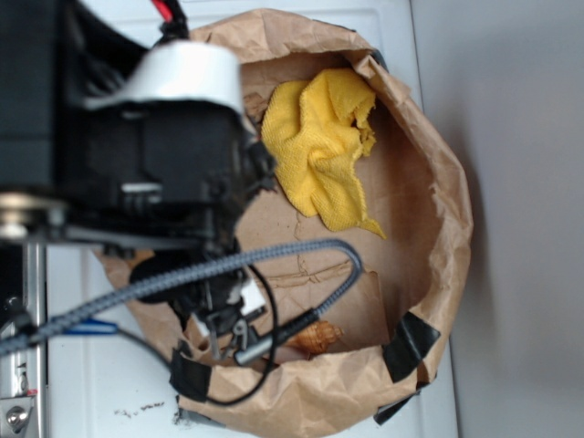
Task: Grab the green block.
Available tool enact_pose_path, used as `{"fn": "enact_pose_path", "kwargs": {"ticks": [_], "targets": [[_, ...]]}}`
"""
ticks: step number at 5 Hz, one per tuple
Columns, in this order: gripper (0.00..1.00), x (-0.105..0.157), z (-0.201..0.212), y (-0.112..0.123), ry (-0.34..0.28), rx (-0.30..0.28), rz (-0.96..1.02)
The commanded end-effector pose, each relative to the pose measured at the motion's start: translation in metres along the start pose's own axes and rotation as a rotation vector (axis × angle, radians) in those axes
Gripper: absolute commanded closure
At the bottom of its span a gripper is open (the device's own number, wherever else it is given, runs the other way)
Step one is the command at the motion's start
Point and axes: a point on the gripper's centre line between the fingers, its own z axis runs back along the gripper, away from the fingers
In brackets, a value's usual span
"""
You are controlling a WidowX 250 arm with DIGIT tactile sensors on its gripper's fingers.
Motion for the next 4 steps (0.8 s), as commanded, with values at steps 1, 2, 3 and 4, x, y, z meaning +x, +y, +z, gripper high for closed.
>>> {"fn": "enact_pose_path", "kwargs": {"ticks": [1, 2, 3, 4], "targets": [[0.0, 0.005, 0.008, 0.004, -0.032, -0.012, 0.008], [0.0, 0.014, -0.029, 0.022, -0.021, -0.021, 0.014], [0.0, 0.027, -0.061, 0.025, -0.038, 0.004, 0.036], [0.0, 0.032, -0.084, 0.027, -0.037, 0.059, 0.042]]}}
